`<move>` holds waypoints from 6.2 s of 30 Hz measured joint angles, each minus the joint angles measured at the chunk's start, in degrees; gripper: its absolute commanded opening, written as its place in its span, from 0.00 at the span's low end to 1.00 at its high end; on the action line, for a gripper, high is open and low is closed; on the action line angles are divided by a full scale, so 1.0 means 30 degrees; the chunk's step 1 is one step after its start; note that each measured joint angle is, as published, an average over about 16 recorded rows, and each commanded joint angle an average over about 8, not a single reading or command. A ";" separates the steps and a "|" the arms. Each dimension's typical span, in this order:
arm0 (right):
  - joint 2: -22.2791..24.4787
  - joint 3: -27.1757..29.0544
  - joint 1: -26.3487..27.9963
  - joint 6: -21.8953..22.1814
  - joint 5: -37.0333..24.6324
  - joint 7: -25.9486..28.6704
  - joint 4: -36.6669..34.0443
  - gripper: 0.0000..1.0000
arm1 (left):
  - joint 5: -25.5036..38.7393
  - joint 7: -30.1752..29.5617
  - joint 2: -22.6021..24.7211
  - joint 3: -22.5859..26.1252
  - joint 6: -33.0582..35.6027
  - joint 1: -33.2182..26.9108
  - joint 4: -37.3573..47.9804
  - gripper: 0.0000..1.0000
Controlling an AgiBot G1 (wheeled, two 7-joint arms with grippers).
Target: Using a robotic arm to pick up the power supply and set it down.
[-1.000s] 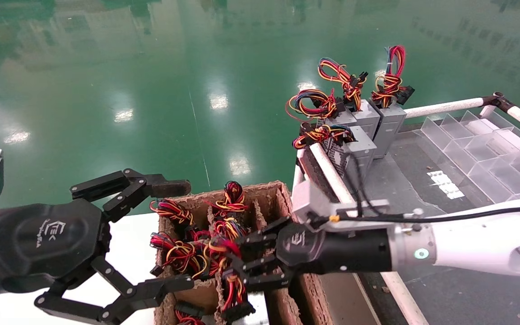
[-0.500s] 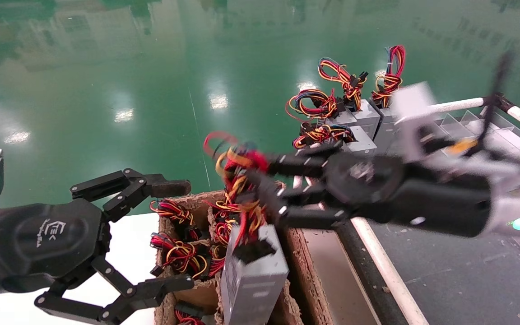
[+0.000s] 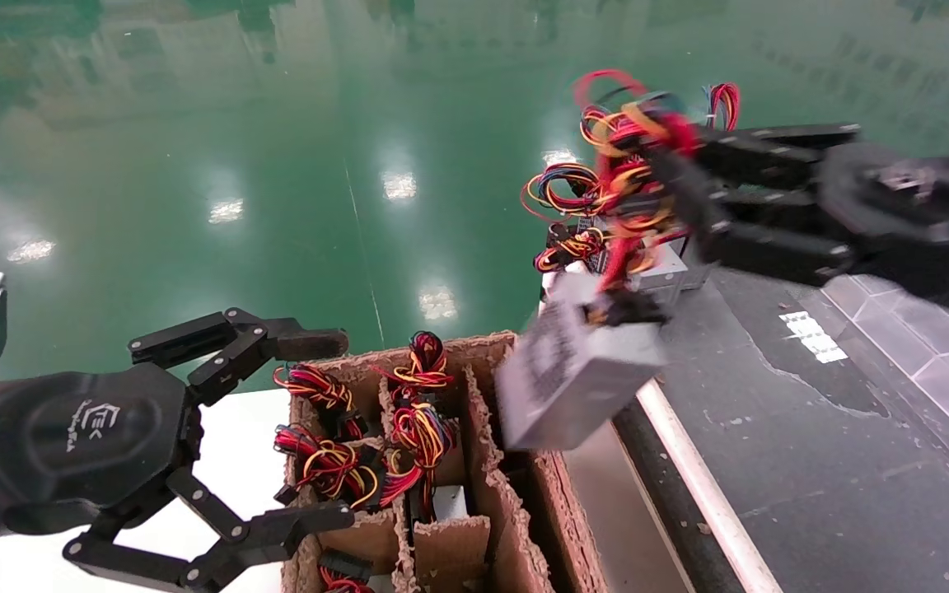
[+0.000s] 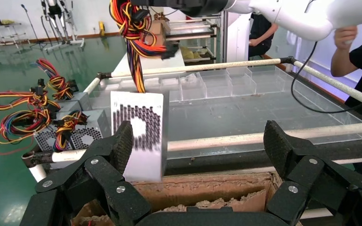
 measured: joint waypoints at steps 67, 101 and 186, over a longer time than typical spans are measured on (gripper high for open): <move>-0.4229 -0.2712 0.9242 0.4629 -0.7486 -0.9323 -1.8020 0.00 | -0.0008 0.0006 -0.0004 0.0011 -0.0004 -0.0003 0.0000 1.00; -0.4210 -0.3745 1.0770 0.1703 -0.8964 -0.9072 -1.8532 0.00 | -0.0011 0.0008 -0.0006 0.0017 -0.0007 -0.0004 0.0000 1.00; -0.6769 -0.3814 1.0323 0.6085 -0.9054 -0.8637 -1.9023 1.00 | -0.0021 0.0015 -0.0012 0.0031 -0.0012 -0.0008 0.0000 1.00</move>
